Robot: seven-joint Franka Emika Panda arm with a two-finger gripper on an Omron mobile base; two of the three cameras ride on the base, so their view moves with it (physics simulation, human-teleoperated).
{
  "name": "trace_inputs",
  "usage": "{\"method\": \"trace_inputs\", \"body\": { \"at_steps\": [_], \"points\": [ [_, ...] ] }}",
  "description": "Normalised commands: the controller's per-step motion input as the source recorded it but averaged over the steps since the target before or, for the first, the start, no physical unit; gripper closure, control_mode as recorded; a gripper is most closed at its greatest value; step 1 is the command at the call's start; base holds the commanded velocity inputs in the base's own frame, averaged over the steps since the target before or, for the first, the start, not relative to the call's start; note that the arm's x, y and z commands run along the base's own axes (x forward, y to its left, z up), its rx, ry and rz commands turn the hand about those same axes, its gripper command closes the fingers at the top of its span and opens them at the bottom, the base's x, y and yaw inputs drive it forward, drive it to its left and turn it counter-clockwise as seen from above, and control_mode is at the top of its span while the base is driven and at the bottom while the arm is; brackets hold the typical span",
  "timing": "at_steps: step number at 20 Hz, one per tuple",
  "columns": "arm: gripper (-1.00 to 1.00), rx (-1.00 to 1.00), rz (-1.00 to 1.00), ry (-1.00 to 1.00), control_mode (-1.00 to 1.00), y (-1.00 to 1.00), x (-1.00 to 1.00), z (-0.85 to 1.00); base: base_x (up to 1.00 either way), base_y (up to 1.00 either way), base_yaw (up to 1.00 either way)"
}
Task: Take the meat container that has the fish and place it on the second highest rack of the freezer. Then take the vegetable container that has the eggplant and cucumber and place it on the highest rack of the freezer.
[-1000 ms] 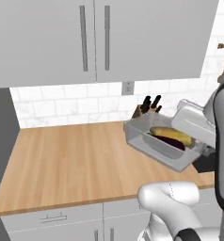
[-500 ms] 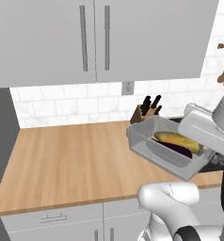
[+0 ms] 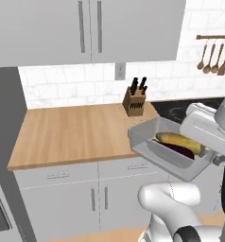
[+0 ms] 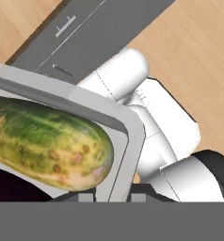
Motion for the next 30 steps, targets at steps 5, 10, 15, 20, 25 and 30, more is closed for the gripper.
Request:
{"method": "trace_inputs", "body": {
  "at_steps": [5,10,15,20,25,30],
  "points": [
    [1.0,0.0,0.0,0.0,1.0,0.0,0.0,0.0,-0.47,0.89,0.0],
    [1.0,0.0,0.0,0.0,1.0,0.0,0.0,0.0,-0.41,1.0,-0.01],
    [1.0,0.0,0.0,0.0,1.0,0.0,0.0,0.0,-0.3,1.0,-0.03],
    [1.0,0.0,0.0,0.0,1.0,0.0,0.0,0.0,0.0,1.0,-0.06],
    [1.0,0.0,0.0,0.0,1.0,0.0,0.0,0.0,0.0,1.0,-0.07],
    [1.0,0.0,0.0,0.0,1.0,0.0,0.0,0.0,0.0,1.0,-0.01]
  ]
}}
